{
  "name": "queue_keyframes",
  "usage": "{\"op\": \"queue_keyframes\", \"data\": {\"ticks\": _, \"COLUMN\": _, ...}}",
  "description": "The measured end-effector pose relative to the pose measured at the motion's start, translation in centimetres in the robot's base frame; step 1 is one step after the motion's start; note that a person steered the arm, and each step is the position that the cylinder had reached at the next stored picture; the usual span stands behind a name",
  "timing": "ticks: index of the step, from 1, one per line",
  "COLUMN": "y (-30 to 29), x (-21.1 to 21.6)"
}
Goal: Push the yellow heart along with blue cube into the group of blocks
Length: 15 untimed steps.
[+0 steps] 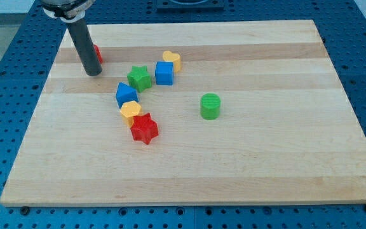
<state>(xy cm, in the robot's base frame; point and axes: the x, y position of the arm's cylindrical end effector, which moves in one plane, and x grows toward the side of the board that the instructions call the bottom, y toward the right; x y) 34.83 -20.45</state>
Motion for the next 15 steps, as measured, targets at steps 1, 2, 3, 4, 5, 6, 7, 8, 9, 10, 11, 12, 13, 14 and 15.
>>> {"op": "queue_keyframes", "data": {"ticks": 1, "y": 0.0, "x": -4.4}}
{"op": "queue_keyframes", "data": {"ticks": 2, "y": 0.0, "x": -5.2}}
{"op": "queue_keyframes", "data": {"ticks": 3, "y": 0.3, "x": -0.1}}
{"op": "queue_keyframes", "data": {"ticks": 4, "y": 1.8, "x": 0.4}}
{"op": "queue_keyframes", "data": {"ticks": 5, "y": 1.8, "x": -2.3}}
{"op": "queue_keyframes", "data": {"ticks": 6, "y": 2.7, "x": -6.7}}
{"op": "queue_keyframes", "data": {"ticks": 7, "y": 7.7, "x": -6.1}}
{"op": "queue_keyframes", "data": {"ticks": 8, "y": 11.3, "x": -5.9}}
{"op": "queue_keyframes", "data": {"ticks": 9, "y": 15.2, "x": -7.0}}
{"op": "queue_keyframes", "data": {"ticks": 10, "y": 16.5, "x": -7.2}}
{"op": "queue_keyframes", "data": {"ticks": 11, "y": 16.5, "x": -7.2}}
{"op": "queue_keyframes", "data": {"ticks": 12, "y": 16.5, "x": -2.4}}
{"op": "queue_keyframes", "data": {"ticks": 13, "y": 16.5, "x": 2.9}}
{"op": "queue_keyframes", "data": {"ticks": 14, "y": 16.5, "x": 5.2}}
{"op": "queue_keyframes", "data": {"ticks": 15, "y": 16.5, "x": 8.7}}
